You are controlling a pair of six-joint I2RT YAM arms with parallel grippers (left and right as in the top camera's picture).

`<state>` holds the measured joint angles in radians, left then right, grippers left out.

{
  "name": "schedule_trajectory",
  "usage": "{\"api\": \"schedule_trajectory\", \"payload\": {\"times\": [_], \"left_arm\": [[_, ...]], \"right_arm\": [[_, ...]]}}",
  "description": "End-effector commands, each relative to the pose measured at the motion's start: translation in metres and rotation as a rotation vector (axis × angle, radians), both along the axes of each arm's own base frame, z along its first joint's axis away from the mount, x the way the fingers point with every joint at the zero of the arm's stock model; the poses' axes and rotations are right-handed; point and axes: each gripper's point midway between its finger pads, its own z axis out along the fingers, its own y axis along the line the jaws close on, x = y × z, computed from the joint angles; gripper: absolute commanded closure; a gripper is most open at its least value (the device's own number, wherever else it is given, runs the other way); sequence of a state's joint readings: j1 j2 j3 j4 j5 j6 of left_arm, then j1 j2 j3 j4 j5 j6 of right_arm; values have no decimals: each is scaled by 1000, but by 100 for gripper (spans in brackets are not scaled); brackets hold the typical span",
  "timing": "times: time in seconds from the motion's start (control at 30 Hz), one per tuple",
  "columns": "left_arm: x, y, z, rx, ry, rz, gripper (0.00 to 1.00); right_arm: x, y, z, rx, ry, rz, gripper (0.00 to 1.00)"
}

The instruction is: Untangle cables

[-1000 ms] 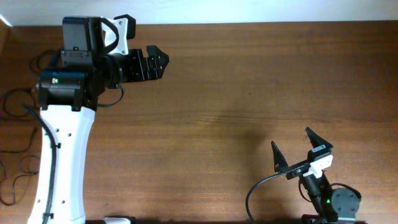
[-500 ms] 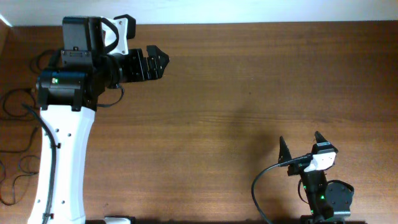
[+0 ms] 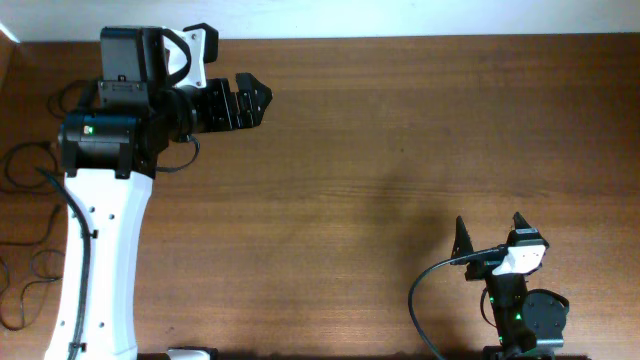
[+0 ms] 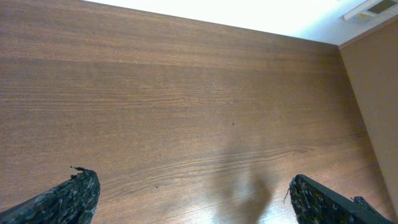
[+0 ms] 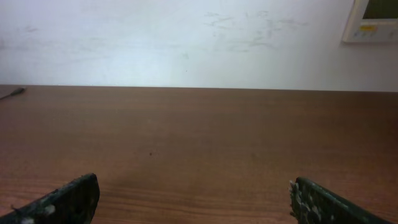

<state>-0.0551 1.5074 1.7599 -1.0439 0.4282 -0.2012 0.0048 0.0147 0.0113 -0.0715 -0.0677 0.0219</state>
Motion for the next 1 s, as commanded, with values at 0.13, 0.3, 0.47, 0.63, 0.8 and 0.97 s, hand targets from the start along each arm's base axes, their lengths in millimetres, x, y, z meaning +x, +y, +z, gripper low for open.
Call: {"api": "schedule_trajectory", "payload": {"times": [0.13, 0.3, 0.47, 0.63, 0.8, 0.97], "left_arm": [[-2, 1, 8, 16, -33, -9, 1], [-2, 1, 8, 16, -33, -9, 1], [-2, 1, 8, 16, -34, -9, 1], [-2, 1, 8, 16, -33, -9, 1], [-2, 1, 8, 19, -34, -7, 1], [2, 15, 4, 82, -34, 57, 1]], "right_arm": [[0, 0, -2, 4, 0, -1, 2], [0, 0, -2, 4, 0, -1, 2], [0, 0, -2, 4, 0, -1, 2], [0, 0, -2, 4, 0, -1, 2], [0, 0, -2, 4, 0, -1, 2], [0, 0, -2, 4, 0, -1, 2]]}}
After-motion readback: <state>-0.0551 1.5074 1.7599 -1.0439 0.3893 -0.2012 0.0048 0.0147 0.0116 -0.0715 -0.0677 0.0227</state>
